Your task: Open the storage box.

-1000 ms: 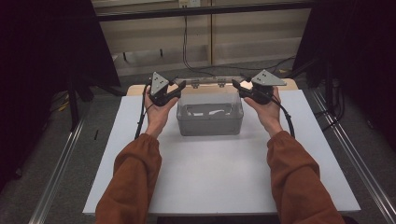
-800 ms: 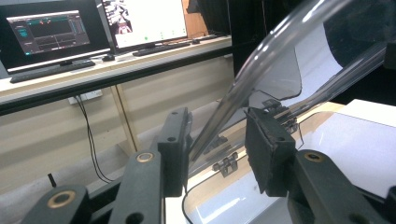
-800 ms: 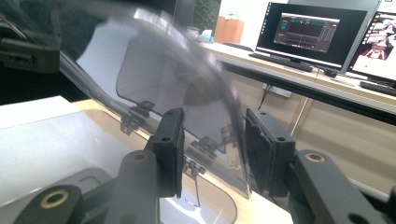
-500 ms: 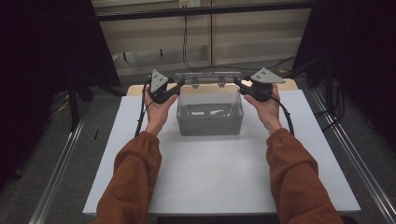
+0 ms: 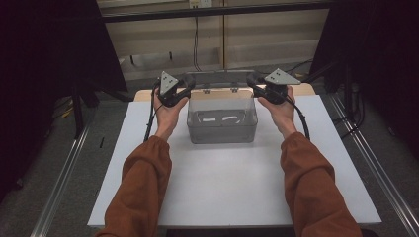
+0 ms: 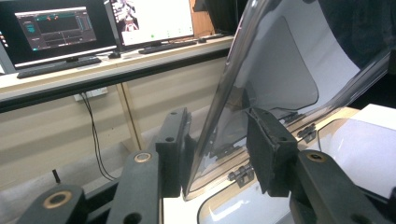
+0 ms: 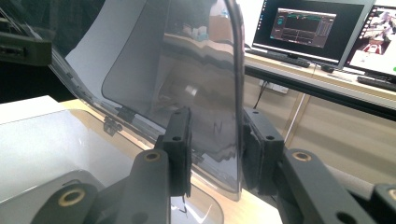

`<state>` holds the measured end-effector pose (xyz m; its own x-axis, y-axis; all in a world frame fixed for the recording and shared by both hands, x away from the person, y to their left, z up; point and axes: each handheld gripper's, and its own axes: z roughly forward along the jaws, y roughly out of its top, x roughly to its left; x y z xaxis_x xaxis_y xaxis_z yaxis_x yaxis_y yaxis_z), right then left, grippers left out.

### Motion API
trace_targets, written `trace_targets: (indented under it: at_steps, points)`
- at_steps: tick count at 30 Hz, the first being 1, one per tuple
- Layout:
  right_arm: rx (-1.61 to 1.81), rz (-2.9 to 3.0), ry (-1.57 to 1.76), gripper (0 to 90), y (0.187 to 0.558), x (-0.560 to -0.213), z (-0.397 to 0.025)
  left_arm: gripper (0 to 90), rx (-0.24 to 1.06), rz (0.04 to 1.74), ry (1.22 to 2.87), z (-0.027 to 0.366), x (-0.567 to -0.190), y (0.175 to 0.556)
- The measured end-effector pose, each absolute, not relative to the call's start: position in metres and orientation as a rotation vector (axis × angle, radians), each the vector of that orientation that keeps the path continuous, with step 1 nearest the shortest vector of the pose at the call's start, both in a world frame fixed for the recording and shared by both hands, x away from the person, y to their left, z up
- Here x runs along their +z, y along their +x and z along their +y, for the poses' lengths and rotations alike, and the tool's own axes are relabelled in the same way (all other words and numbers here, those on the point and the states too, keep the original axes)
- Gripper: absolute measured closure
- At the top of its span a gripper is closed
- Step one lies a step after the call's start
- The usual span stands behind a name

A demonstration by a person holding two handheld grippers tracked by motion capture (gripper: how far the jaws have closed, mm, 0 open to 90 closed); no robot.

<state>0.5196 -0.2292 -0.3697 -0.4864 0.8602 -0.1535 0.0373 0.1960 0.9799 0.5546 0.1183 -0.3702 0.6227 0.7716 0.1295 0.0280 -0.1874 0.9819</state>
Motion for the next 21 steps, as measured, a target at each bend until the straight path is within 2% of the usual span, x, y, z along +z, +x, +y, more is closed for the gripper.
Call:
trace_targets:
  at_steps: [7,9,21]
  points:
    - [1.37,1.729,0.859,63.7,0.526,-0.369,-0.23,64.2,0.753,0.673,1.635,0.118,-0.371,0.56]
    - [1.351,1.729,0.859,60.6,0.528,-0.37,-0.229,64.1,0.747,0.684,1.627,0.119,-0.371,0.561]
    - [1.364,1.741,0.893,62.9,0.538,-0.382,-0.231,65.3,0.743,0.703,1.648,0.117,-0.378,0.57]
